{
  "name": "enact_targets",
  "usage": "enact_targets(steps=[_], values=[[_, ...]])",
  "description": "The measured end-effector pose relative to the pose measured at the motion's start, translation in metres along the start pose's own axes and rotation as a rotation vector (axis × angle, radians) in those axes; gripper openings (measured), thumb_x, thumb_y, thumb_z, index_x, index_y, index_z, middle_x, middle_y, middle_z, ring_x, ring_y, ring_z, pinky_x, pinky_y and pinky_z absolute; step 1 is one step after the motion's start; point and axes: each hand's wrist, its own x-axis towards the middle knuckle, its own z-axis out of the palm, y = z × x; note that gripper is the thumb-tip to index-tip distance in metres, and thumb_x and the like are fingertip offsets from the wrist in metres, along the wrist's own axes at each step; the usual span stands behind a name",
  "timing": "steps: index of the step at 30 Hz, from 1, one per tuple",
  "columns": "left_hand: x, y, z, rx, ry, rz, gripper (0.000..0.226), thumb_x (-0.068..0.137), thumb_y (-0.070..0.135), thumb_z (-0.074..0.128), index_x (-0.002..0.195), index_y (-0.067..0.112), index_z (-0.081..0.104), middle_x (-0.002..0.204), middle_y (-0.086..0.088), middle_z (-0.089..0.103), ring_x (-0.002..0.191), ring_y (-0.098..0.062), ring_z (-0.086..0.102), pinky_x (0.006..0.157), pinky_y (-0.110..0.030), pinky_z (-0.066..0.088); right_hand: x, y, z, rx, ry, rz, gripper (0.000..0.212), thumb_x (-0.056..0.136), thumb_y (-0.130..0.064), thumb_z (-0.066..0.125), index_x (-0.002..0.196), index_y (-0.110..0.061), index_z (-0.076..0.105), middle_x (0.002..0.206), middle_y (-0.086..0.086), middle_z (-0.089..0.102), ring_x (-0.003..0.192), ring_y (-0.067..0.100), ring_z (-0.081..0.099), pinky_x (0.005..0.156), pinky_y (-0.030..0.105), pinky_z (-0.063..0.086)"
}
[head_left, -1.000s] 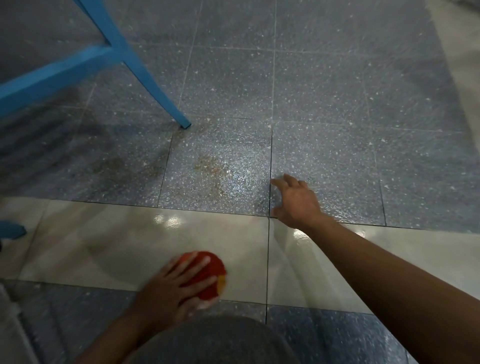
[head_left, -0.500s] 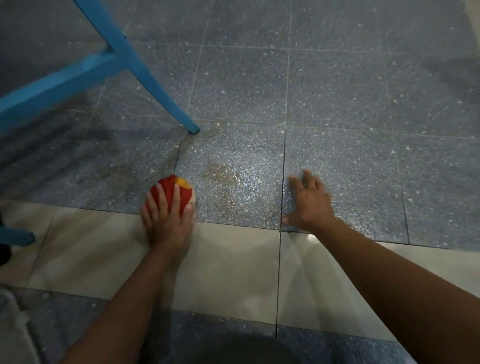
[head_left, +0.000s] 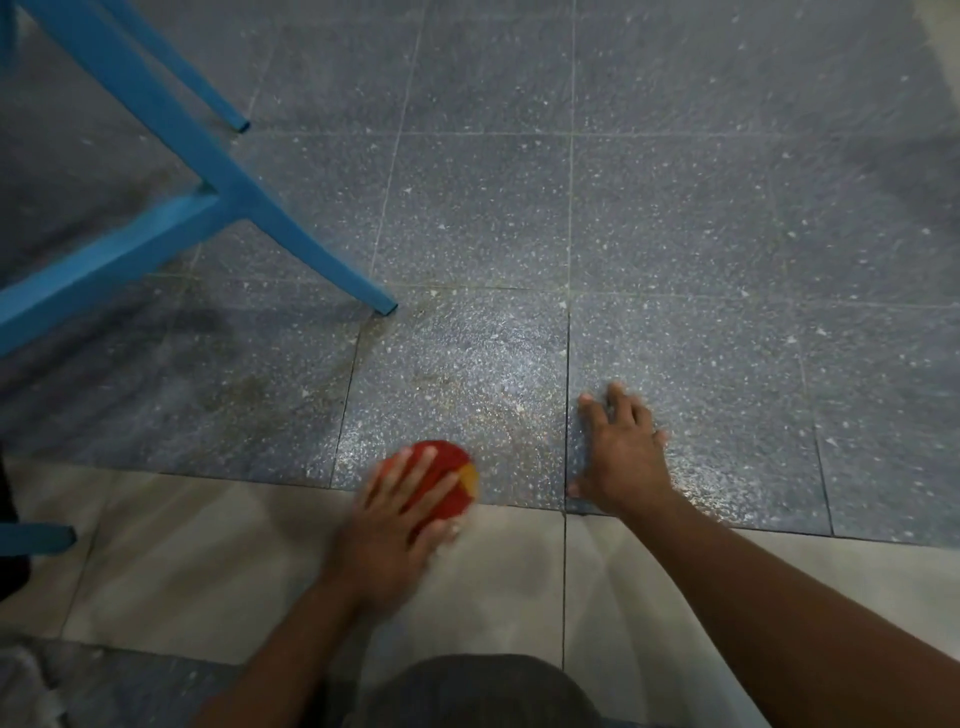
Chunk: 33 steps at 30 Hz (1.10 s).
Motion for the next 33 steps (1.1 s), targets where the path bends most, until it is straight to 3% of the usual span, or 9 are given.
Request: enact_targets(steps=[5, 9, 13, 17, 19, 23, 26, 29, 33], values=[[0.06, -0.064, -0.038, -0.056, 0.039, -0.502, 0.073, 0.106, 0.056, 0.021, 0.171, 0.024, 0.027, 0.179, -0.014, 0.014, 0.165, -0.041, 0.016, 0.132, -0.06, 0.015, 0.002, 0.0, 0.003, -0.004, 0.0, 0.01, 0.125, 0.067, -0.042, 0.094, 0.161, -0.027, 0.012, 0.171, 0.011, -0.005, 0.157, 0.041, 0.0, 0.12, 0.069, 0.016], [0.159, -0.014, -0.047, -0.146, 0.058, -0.745, 0.074, 0.109, 0.063, 0.01, 0.172, 0.029, -0.003, 0.18, -0.018, -0.008, 0.165, -0.045, -0.007, 0.132, -0.064, 0.001, 0.004, -0.003, 0.001, 0.001, -0.001, 0.021, 0.125, 0.065, -0.041, 0.095, 0.16, -0.028, 0.014, 0.171, 0.011, -0.005, 0.157, 0.041, 0.0, 0.12, 0.07, 0.017], [0.19, 0.06, -0.036, -0.114, 0.074, -0.389, 0.07, 0.11, 0.065, 0.005, 0.169, 0.035, -0.016, 0.178, -0.011, -0.019, 0.164, -0.038, -0.018, 0.132, -0.061, -0.01, 0.003, -0.004, -0.001, -0.007, 0.004, 0.027, 0.124, 0.062, -0.043, 0.096, 0.158, -0.029, 0.018, 0.17, 0.011, 0.0, 0.156, 0.041, 0.005, 0.119, 0.07, 0.022], [0.118, 0.067, -0.01, -0.063, 0.042, 0.09, 0.063, 0.113, 0.057, 0.025, 0.171, 0.039, 0.014, 0.182, -0.003, 0.003, 0.168, -0.032, -0.003, 0.133, -0.061, 0.01, 0.001, -0.006, -0.005, 0.009, -0.005, 0.033, 0.126, 0.062, -0.044, 0.096, 0.161, -0.029, 0.019, 0.171, 0.009, 0.003, 0.156, 0.04, 0.006, 0.119, 0.069, 0.026], [0.06, 0.03, -0.003, -0.024, -0.01, 0.169, 0.061, 0.113, 0.052, 0.034, 0.17, 0.04, 0.02, 0.182, 0.001, 0.008, 0.168, -0.029, 0.005, 0.133, -0.059, 0.015, 0.0, -0.007, -0.007, -0.006, -0.008, 0.026, 0.126, 0.062, -0.045, 0.096, 0.161, -0.029, 0.019, 0.171, 0.008, 0.002, 0.156, 0.039, 0.006, 0.119, 0.068, 0.027], [-0.023, -0.069, -0.023, -0.012, 0.003, -0.243, 0.061, 0.11, 0.055, 0.025, 0.169, 0.039, 0.024, 0.182, 0.003, 0.005, 0.168, -0.025, 0.007, 0.131, -0.057, 0.023, -0.004, -0.007, -0.011, -0.025, 0.003, 0.016, 0.124, 0.062, -0.043, 0.096, 0.161, -0.027, 0.023, 0.17, 0.011, 0.005, 0.153, 0.041, 0.012, 0.116, 0.067, 0.032], [-0.02, -0.124, -0.051, -0.128, -0.012, -0.63, 0.079, 0.102, 0.064, 0.01, 0.171, 0.029, 0.025, 0.181, -0.007, 0.003, 0.167, -0.035, 0.005, 0.132, -0.057, 0.016, -0.005, -0.01, -0.013, -0.029, 0.011, 0.006, 0.123, 0.06, -0.043, 0.096, 0.16, -0.027, 0.026, 0.169, 0.012, 0.007, 0.152, 0.042, 0.015, 0.114, 0.068, 0.034], [0.043, -0.125, -0.069, -0.228, 0.044, -0.9, 0.075, 0.109, 0.062, 0.01, 0.173, 0.023, 0.004, 0.18, -0.016, -0.008, 0.166, -0.044, -0.007, 0.133, -0.059, 0.0, -0.006, -0.009, -0.012, -0.023, 0.02, -0.002, 0.122, 0.06, -0.043, 0.096, 0.16, -0.027, 0.027, 0.168, 0.012, 0.009, 0.151, 0.042, 0.017, 0.115, 0.066, 0.034], [0.127, -0.062, -0.07, -0.295, 0.097, -0.911, 0.07, 0.113, 0.059, 0.011, 0.172, 0.028, -0.009, 0.178, -0.017, -0.018, 0.164, -0.042, -0.018, 0.131, -0.063, -0.006, -0.005, -0.009, -0.012, -0.034, 0.023, -0.027, 0.125, 0.058, -0.047, 0.097, 0.16, -0.025, 0.028, 0.168, 0.014, 0.012, 0.149, 0.043, 0.02, 0.117, 0.06, 0.034]])
